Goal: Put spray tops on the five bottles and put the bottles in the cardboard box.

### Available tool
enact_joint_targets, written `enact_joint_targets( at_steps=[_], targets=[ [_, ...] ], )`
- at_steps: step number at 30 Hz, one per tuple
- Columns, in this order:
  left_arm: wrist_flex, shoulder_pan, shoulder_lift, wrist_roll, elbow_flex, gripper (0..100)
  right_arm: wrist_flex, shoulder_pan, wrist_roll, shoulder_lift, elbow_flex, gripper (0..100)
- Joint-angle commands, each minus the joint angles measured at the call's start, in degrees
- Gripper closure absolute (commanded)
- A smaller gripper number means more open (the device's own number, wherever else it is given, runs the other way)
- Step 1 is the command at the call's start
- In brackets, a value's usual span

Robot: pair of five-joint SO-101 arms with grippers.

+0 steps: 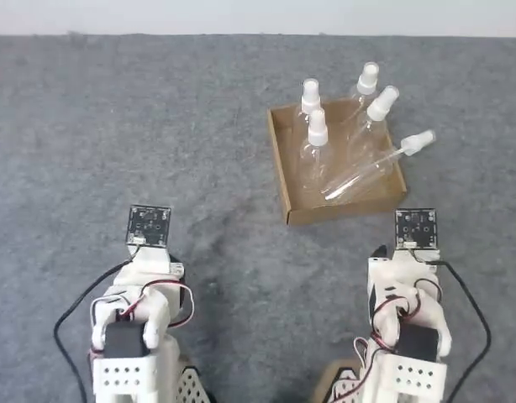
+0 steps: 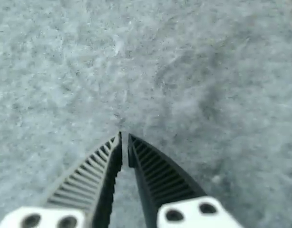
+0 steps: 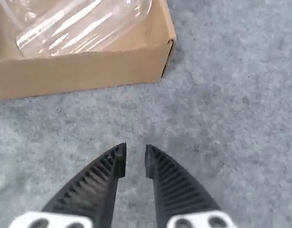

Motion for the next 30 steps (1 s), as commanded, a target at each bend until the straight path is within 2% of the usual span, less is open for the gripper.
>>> enact_joint_targets(
  at_steps=[1, 4, 30],
  targets=[
    [0.3, -0.4, -1.1, -0.4, -0.5, 99, 5.8, 0.0, 0.2, -1.8, 1.0, 97.5],
    [0.3, -0.5, -1.1, -0.4, -0.5, 99, 9.5, 0.3, 0.5, -1.8, 1.0, 97.3],
    [0.3, -0.5, -1.1, -0.4, -0.5, 99, 9.4, 0.4, 0.6, -1.8, 1.0, 97.3]
  ],
)
